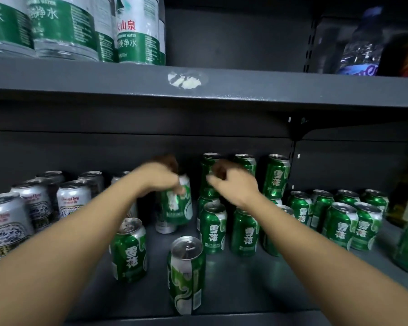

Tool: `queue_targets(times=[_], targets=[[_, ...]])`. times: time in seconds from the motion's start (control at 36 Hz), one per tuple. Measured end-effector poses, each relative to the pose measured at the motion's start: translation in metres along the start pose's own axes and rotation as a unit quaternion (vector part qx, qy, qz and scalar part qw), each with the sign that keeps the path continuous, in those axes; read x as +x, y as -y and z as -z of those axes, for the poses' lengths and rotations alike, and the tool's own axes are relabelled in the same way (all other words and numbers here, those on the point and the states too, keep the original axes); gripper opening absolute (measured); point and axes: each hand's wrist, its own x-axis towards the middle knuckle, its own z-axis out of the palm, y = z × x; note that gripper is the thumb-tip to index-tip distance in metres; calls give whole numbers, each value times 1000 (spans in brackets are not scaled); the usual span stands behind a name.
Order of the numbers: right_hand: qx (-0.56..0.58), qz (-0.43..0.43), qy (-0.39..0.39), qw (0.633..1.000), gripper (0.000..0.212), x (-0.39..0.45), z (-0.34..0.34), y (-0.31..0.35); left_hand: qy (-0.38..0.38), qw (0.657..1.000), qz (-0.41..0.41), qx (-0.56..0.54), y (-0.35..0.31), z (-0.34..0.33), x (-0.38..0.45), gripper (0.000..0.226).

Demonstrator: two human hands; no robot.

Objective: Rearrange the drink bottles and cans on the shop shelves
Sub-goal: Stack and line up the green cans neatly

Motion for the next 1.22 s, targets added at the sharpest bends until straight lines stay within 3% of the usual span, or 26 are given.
queue_targets(times=[0.06, 0.14, 0.19, 0.28, 0.36, 0.44, 0.56, 0.64, 0.81, 1.06, 1.22], targets=[[112, 52, 42, 991, 60, 1, 9, 0, -40, 996, -27, -71, -14, 11, 3, 35], [134, 83, 90, 983, 96, 0, 9, 1, -60, 989, -71, -112, -42, 18, 1, 27], [187, 61, 37, 980, 95, -1, 5, -1, -72, 987, -85, -118, -58, 14, 0, 32], [270, -4, -27, 962, 88, -6, 0, -8, -71, 972, -133, -180, -63, 3, -1, 61], [292, -48, -37, 955, 89, -10, -4, -23, 25, 949, -63, -307, -46, -12, 0, 63], [272, -54, -53, 959, 77, -12, -6, -32, 159, 960, 22, -230, -18, -34, 0, 67], [228, -61, -70, 969, 81, -11, -8, -34, 233, 963, 21, -137, 7, -67, 8, 72], [223, -73, -61, 970, 76, -6, -16, -32, 268, 954, 16, -133, 3, -83, 9, 71], [169, -79, -45, 981, 79, 2, -32, -30, 295, 941, 5, -163, -4, -97, 15, 37], [147, -70, -19, 986, 81, 9, -33, -32, 206, 967, 2, -150, 3, -106, 19, 40], [179, -82, -14, 980, 76, 3, -41, -35, 240, 959, -2, -148, 1, -102, 16, 42]])
